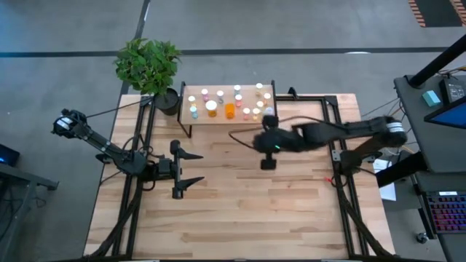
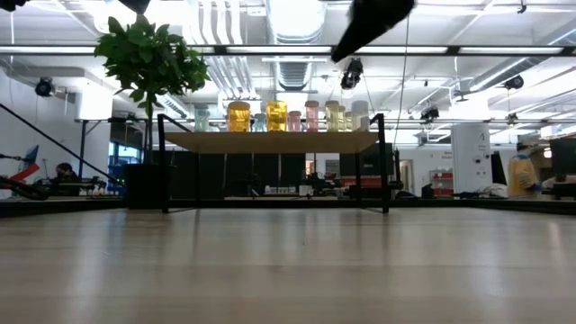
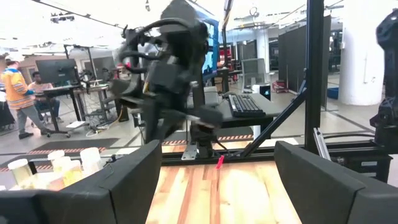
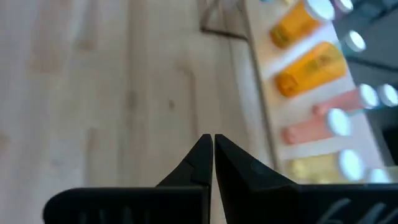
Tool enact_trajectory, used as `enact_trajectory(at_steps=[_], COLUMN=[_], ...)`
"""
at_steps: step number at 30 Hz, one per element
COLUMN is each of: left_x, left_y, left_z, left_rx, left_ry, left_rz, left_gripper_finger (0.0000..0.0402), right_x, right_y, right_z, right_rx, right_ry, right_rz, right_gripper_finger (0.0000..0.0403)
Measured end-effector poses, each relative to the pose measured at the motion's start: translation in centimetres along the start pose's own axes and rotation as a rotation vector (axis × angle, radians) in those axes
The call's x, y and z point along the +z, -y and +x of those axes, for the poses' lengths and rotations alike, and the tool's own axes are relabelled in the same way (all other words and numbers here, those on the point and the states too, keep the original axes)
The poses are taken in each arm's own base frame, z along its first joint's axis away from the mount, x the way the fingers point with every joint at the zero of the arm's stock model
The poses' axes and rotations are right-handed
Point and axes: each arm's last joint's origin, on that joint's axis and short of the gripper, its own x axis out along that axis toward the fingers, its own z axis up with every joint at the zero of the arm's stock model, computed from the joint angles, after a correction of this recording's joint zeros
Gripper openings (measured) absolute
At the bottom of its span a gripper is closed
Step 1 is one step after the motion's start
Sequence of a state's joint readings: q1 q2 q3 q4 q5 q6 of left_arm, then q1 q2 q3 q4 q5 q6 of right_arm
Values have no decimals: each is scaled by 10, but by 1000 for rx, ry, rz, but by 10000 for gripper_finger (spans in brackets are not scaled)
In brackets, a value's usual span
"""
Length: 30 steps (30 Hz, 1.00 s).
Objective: Pick and place medicine bottles onto shelf by color
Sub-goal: Return to Home Position
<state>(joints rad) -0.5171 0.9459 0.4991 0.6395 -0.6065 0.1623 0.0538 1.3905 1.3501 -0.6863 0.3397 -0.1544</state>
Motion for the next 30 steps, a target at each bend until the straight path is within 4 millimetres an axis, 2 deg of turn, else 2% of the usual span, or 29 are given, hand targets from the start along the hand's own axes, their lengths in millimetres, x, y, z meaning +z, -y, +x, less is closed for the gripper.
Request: enact_trajectory(at_steps=[5, 9, 13, 17, 23, 30], left_x=[-1, -6, -17, -16, -17, -31], left_y=[0, 1, -1, -9, -26, -46], left_z=[0, 0, -5, -17, -40, -65], left_rx=[-1, -8, -28, -31, -25, 23], left_ry=[-3, -49, -175, -224, -172, -107], left_rz=[2, 27, 91, 87, 98, 50], left_gripper_finger=[294, 294, 294, 282, 208, 108], right_x=[-35, -64, -93, -119, -146, -174], right_y=[-30, -48, -58, -59, -47, -35], right_z=[-13, -11, -1, 2, -6, -15], right_rx=[41, 67, 77, 52, 37, -12], right_ry=[215, 372, 524, 625, 746, 789], right_rz=[36, 33, -9, -38, 12, 78], right_gripper_finger=[8, 8, 8, 8, 8, 8])
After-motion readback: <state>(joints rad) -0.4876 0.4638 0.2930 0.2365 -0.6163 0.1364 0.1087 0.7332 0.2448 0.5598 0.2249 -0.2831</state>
